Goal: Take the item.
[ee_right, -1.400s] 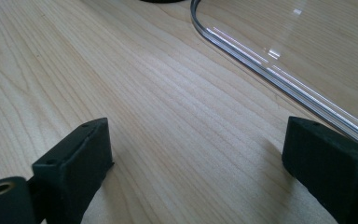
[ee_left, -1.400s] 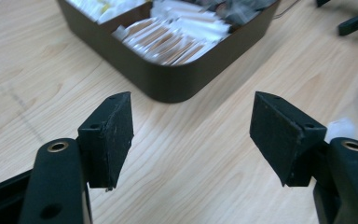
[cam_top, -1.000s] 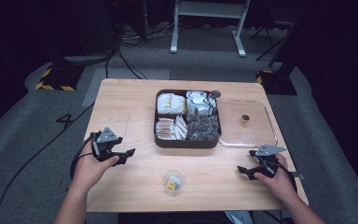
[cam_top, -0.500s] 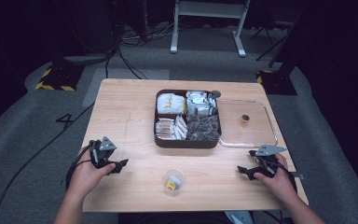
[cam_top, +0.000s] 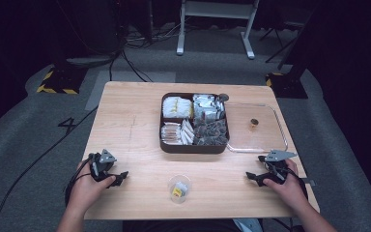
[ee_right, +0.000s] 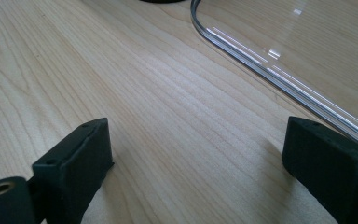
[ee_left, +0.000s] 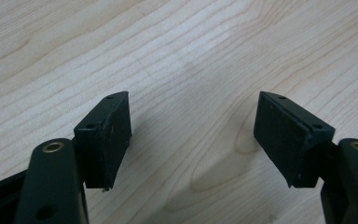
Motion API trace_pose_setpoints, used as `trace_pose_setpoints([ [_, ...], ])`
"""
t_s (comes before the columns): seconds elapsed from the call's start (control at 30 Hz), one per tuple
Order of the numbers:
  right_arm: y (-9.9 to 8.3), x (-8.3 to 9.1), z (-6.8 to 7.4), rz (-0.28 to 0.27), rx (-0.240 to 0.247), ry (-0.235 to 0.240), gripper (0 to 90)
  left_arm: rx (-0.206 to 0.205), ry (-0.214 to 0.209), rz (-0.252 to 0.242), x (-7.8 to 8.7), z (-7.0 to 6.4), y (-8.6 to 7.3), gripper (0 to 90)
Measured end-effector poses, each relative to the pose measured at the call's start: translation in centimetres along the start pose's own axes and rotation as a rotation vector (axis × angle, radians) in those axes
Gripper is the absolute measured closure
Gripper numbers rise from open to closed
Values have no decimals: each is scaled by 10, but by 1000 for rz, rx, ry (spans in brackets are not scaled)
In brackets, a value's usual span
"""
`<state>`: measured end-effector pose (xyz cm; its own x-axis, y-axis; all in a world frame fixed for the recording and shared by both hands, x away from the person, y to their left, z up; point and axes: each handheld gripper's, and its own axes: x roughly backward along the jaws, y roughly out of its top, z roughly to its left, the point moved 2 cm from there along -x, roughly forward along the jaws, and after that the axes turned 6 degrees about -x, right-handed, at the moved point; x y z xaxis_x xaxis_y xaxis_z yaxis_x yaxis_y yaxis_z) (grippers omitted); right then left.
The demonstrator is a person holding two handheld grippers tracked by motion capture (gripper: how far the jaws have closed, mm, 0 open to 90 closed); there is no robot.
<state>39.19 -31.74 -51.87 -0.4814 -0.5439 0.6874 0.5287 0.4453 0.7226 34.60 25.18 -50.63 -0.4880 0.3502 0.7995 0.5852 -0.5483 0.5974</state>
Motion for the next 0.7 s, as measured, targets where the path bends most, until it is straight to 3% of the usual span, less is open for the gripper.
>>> trace_pose_setpoints([
  [0.1, 0, 0, 0, 0, 0, 0, 83, 19, -8, -44, -2, 0, -5, 273],
  [0.17, 0, 0, 0, 0, 0, 0, 82, 9, -7, -71, -2, 2, -8, 262],
  [0.27, 0, 0, 0, 0, 0, 0, 82, 4, -6, -121, -7, 5, -12, 178],
  [0.7, 0, 0, 0, 1, 0, -4, 80, -9, -19, -123, -7, 6, -13, 153],
])
